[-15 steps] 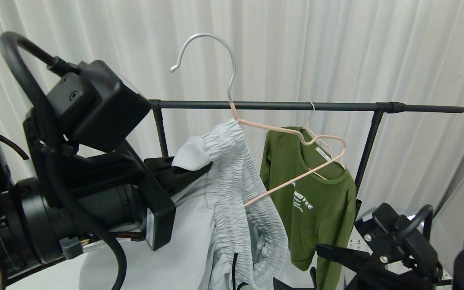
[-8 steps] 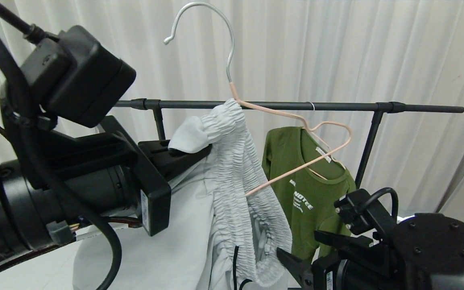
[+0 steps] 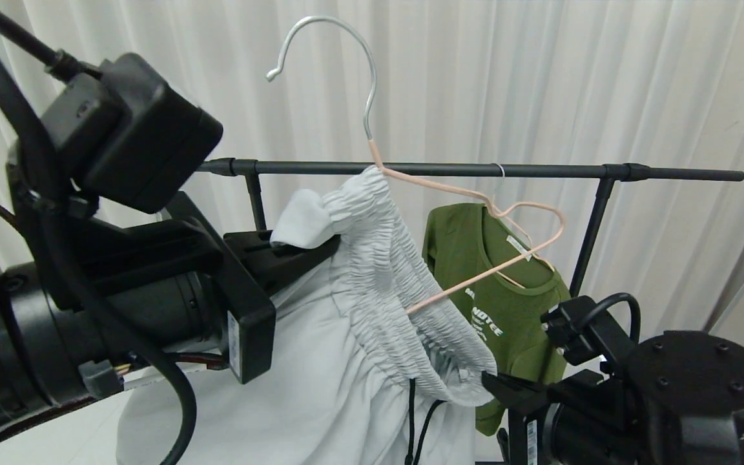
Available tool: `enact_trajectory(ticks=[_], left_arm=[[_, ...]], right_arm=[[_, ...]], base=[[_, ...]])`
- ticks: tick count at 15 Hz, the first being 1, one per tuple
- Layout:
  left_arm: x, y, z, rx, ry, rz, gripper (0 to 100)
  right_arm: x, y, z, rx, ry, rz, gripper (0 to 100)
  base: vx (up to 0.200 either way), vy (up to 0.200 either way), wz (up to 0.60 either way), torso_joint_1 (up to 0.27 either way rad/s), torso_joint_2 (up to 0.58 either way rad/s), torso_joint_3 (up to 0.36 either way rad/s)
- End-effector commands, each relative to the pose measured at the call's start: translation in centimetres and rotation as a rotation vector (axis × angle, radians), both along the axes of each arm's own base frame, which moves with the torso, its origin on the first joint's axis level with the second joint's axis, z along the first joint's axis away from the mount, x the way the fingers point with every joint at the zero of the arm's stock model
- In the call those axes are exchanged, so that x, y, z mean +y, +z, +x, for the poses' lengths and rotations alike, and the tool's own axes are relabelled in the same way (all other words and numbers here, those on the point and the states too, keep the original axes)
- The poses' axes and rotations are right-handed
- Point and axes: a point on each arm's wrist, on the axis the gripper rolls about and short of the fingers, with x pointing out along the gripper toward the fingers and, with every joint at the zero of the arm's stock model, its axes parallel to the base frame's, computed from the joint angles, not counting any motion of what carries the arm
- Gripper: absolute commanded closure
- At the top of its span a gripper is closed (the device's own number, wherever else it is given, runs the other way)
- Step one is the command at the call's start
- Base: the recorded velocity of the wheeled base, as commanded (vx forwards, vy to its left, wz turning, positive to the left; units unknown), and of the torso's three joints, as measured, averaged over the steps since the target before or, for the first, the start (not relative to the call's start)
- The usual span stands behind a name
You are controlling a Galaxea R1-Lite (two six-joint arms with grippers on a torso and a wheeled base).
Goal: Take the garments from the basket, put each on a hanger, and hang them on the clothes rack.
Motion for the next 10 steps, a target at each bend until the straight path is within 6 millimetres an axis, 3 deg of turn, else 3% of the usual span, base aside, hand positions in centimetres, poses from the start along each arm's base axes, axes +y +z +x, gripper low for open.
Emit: enact_trajectory(ticks=[1,5,10], left_arm=[[0.2,-1.2,-0.2,0.028,-0.001,0.028,100],[0.9,-2.7,-1.2,0.052,-0.018,0.056,100],[2.0,-5.3,-3.2,0.084,-0.071,0.115,100]], right_arm=[[-2.2,0.6,2.5,-0.039,-0.117,-0.019,100],[-5.0,1.5,4.8,-0.085,-0.241,-0.037,100],[-5.6,2.0,4.4,-0.103,-0.247,-0.024,100]], base=[[0.000,0.000,0.00,0.000,0.00,0.000],[0.000,0.000,0.00,0.000,0.00,0.000],[0.000,0.000,0.00,0.000,0.00,0.000]])
